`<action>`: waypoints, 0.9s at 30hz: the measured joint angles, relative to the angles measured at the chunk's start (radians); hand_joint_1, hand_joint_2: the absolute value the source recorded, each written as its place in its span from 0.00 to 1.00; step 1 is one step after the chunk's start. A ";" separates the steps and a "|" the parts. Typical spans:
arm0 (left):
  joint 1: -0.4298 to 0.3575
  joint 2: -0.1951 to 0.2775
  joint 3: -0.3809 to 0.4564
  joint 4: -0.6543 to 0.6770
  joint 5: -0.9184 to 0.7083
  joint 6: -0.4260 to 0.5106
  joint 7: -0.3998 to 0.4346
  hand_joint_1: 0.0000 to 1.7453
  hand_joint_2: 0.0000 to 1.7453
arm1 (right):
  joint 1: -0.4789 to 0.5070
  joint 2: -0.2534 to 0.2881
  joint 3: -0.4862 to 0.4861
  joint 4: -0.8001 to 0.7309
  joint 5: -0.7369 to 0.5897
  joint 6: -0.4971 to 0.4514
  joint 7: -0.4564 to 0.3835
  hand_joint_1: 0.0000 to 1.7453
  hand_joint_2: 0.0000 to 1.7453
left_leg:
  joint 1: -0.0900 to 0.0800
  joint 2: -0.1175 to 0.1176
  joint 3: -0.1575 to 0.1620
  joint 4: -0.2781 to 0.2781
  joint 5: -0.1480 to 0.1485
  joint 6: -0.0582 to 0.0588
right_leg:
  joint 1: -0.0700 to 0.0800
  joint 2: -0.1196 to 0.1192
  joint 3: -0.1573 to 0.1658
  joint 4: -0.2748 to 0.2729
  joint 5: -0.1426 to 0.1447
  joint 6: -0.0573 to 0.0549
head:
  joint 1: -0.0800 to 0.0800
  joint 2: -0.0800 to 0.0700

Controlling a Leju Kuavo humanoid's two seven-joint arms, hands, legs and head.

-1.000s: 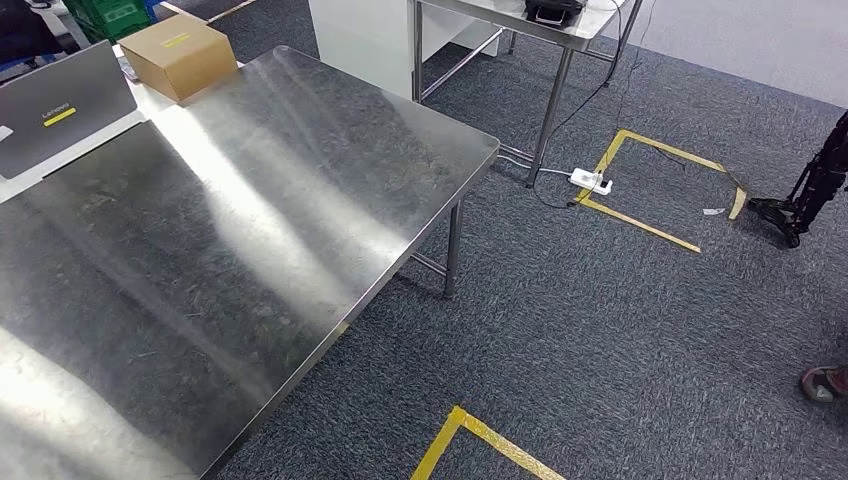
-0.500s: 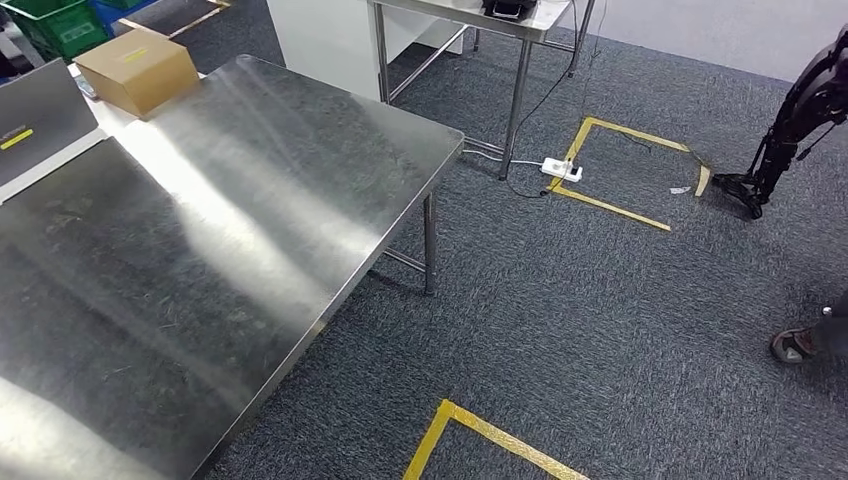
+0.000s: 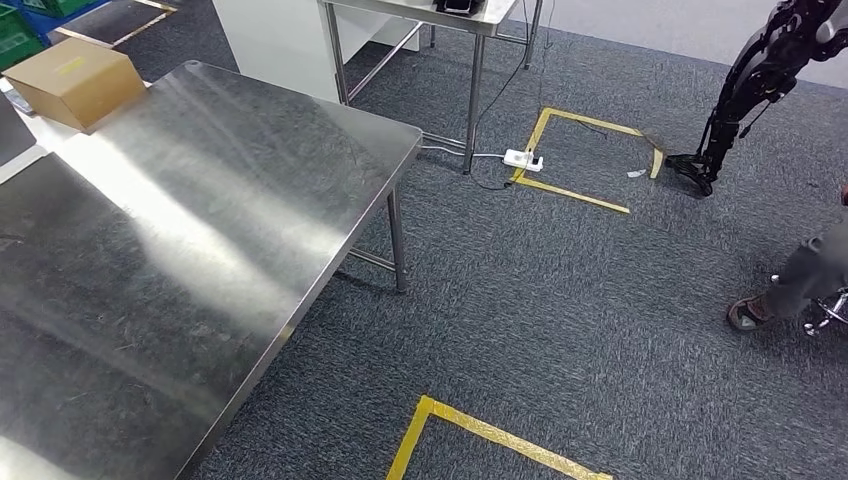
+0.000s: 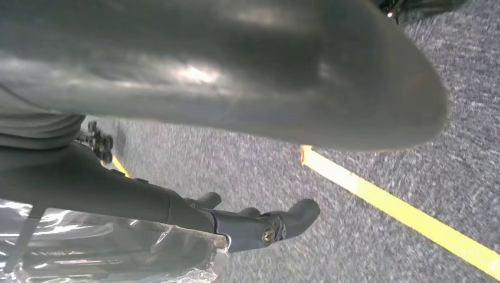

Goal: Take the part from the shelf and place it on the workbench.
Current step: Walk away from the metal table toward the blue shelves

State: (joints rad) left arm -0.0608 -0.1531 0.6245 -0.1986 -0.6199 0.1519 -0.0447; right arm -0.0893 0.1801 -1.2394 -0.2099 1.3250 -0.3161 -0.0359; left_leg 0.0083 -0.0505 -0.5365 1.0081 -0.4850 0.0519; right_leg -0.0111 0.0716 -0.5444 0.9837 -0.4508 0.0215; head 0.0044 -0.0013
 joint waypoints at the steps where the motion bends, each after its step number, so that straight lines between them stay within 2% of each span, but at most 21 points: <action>1: 0.000 0.000 0.000 0.000 0.000 0.000 -0.001 0.00 0.00 | 0.001 0.000 0.000 0.000 0.000 0.000 0.000 0.00 0.00 | 0.001 0.008 0.001 -0.007 0.005 0.003 | 0.000 0.002 -0.004 0.001 0.001 0.005 | 0.000 0.000; 3: 0.000 -0.003 0.000 0.000 0.000 0.000 -0.005 0.00 0.00 | 0.001 -0.001 0.000 0.000 -0.002 -0.001 0.000 0.00 0.00 | 0.002 0.026 0.007 -0.025 0.017 0.012 | 0.001 -0.018 -0.027 0.035 -0.017 0.010 | 0.002 0.000; 5: 0.000 -0.006 0.000 0.000 -0.001 0.000 -0.008 0.00 0.00 | -0.001 -0.002 -0.001 0.000 -0.005 -0.002 0.000 0.00 0.00 | 0.001 0.046 0.009 -0.034 0.023 0.017 | -0.001 -0.049 -0.083 0.146 -0.071 0.007 | 0.006 0.000; 6: 0.000 -0.007 0.000 0.000 -0.003 0.000 -0.010 0.00 0.00 | -0.001 -0.002 -0.001 0.000 -0.007 -0.003 0.000 0.00 0.00 | 0.000 0.057 0.007 -0.033 0.024 0.019 | -0.003 -0.055 -0.115 0.214 -0.099 0.007 | 0.008 0.000; 7: 0.001 -0.007 0.000 0.000 -0.004 0.000 -0.010 0.00 0.00 | 0.000 -0.002 -0.002 0.000 -0.008 -0.003 0.000 0.00 0.00 | -0.001 0.067 0.006 -0.033 0.024 0.019 | -0.005 -0.057 -0.138 0.266 -0.116 0.011 | 0.009 0.000; 8: 0.001 -0.007 0.000 0.000 -0.005 0.000 -0.011 0.00 0.00 | 0.001 -0.002 -0.003 0.000 -0.009 -0.003 0.000 0.00 0.00 | -0.001 0.076 0.005 -0.032 0.024 0.018 | -0.008 -0.059 -0.143 0.284 -0.118 0.019 | 0.009 0.000; 9: 0.001 -0.008 0.000 0.000 -0.006 0.000 -0.012 0.00 0.00 | 0.003 -0.002 -0.004 0.000 -0.010 -0.004 0.001 0.00 0.00 | -0.001 0.084 0.005 -0.030 0.023 0.017 | -0.012 -0.063 -0.127 0.261 -0.105 0.029 | 0.009 0.000; 11: 0.000 -0.009 0.000 0.000 -0.006 -0.001 -0.013 0.00 0.00 | 0.003 -0.002 -0.006 0.000 -0.011 -0.005 0.003 0.00 0.00 | -0.001 0.097 0.005 -0.023 0.019 0.010 | -0.020 -0.086 -0.049 0.126 -0.059 0.048 | 0.009 0.000; 12: 0.000 -0.009 0.000 0.000 -0.007 -0.002 -0.014 0.00 0.00 | 0.001 -0.002 -0.007 0.000 -0.011 -0.005 0.003 0.00 0.00 | -0.002 0.103 0.004 -0.018 0.015 0.004 | -0.020 -0.099 -0.016 0.062 -0.041 0.050 | 0.009 0.000; 13: 0.000 -0.009 0.000 0.000 -0.007 -0.002 -0.014 0.00 0.00 | 0.000 -0.002 -0.008 0.000 -0.011 -0.006 0.003 0.00 0.00 | -0.005 0.108 0.004 -0.013 0.011 -0.003 | -0.018 -0.107 0.005 0.021 -0.029 0.045 | 0.008 0.000; 14: -0.001 -0.009 0.000 0.000 -0.007 -0.002 -0.015 0.00 0.00 | -0.001 -0.002 -0.009 0.000 -0.011 -0.007 0.003 0.00 0.00 | -0.007 0.112 0.005 -0.010 0.008 -0.010 | -0.014 -0.110 0.012 0.005 -0.026 0.036 | 0.008 0.000; 15: -0.002 -0.009 0.000 0.000 -0.008 -0.002 -0.016 0.00 0.00 | -0.001 -0.002 -0.009 0.000 -0.011 -0.008 0.004 0.00 0.00 | -0.007 0.115 0.006 -0.010 0.007 -0.015 | -0.009 -0.103 0.009 0.005 -0.023 0.027 | 0.007 0.000; 16: -0.003 -0.010 0.000 0.000 -0.008 -0.002 -0.017 0.00 0.00 | -0.001 -0.002 -0.010 0.000 -0.012 -0.009 0.004 0.00 0.00 | -0.005 0.118 0.006 -0.009 0.006 -0.019 | -0.011 -0.097 0.009 0.006 -0.022 0.018 | 0.006 0.000; 18: -0.004 -0.010 -0.001 0.000 -0.009 -0.002 -0.019 0.00 0.00 | -0.001 -0.002 -0.011 0.000 -0.013 -0.012 0.006 0.00 0.00 | 0.003 0.104 -0.006 0.021 -0.020 -0.028 | -0.017 -0.086 0.010 0.004 -0.016 0.003 | 0.004 0.000; 19: -0.004 -0.010 -0.001 0.000 -0.010 -0.002 -0.021 0.00 0.00 | -0.001 -0.001 -0.011 0.000 -0.014 -0.014 0.006 0.00 0.00 | 0.006 0.089 -0.025 0.064 -0.051 -0.032 | -0.019 -0.081 0.010 0.003 -0.012 -0.005 | 0.004 0.000; 21: -0.003 -0.011 -0.001 0.000 -0.011 -0.003 -0.022 0.00 0.00 | -0.001 -0.001 -0.012 0.000 -0.015 -0.017 0.006 0.00 0.00 | 0.009 0.061 -0.083 0.196 -0.126 -0.037 | -0.014 -0.070 0.004 0.004 -0.006 -0.015 | 0.003 0.000; 22: -0.002 -0.011 -0.001 0.000 -0.012 -0.003 -0.022 0.00 0.00 | -0.001 -0.001 -0.013 0.000 -0.015 -0.018 0.006 0.00 0.00 | 0.009 0.055 -0.110 0.255 -0.148 -0.038 | -0.011 -0.064 0.002 0.004 -0.005 -0.017 | 0.002 0.000; 23: -0.001 -0.011 -0.001 0.000 -0.014 -0.003 -0.022 0.00 0.00 | 0.000 -0.001 -0.014 0.000 -0.015 -0.019 0.006 0.00 0.00 | 0.009 0.053 -0.124 0.285 -0.151 -0.037 | -0.009 -0.056 0.001 0.004 -0.005 -0.018 | 0.002 0.000; 24: 0.000 -0.011 -0.001 0.000 -0.016 -0.004 -0.023 0.00 0.00 | 0.001 -0.001 -0.014 0.000 -0.015 -0.020 0.006 0.00 0.00 | 0.009 0.052 -0.119 0.275 -0.133 -0.034 | -0.007 -0.048 0.002 0.004 -0.005 -0.018 | 0.002 0.000; 25: 0.000 -0.011 -0.001 0.000 -0.017 -0.004 -0.024 0.00 0.00 | 0.001 0.000 -0.015 0.000 -0.016 -0.021 0.007 0.00 0.00 | 0.009 0.048 -0.096 0.228 -0.099 -0.030 | -0.005 -0.039 0.004 0.004 -0.005 -0.018 | 0.002 0.000; 27: 0.000 -0.011 -0.001 0.000 -0.019 -0.005 -0.026 0.00 0.00 | 0.000 0.001 -0.015 0.001 -0.017 -0.023 0.008 0.00 0.00 | 0.008 0.021 -0.030 0.090 -0.030 -0.019 | -0.002 -0.023 0.006 0.005 -0.004 -0.017 | 0.003 0.000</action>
State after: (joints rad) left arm -0.0605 -0.1641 0.6233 -0.1987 -0.6385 0.1473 -0.0710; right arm -0.0893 0.1815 -1.2544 -0.2093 1.3084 -0.3389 -0.0278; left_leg 0.0164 -0.0296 -0.5664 1.0980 -0.5151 0.0332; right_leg -0.0130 0.0490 -0.5381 0.9891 -0.4552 0.0048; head 0.0070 -0.0014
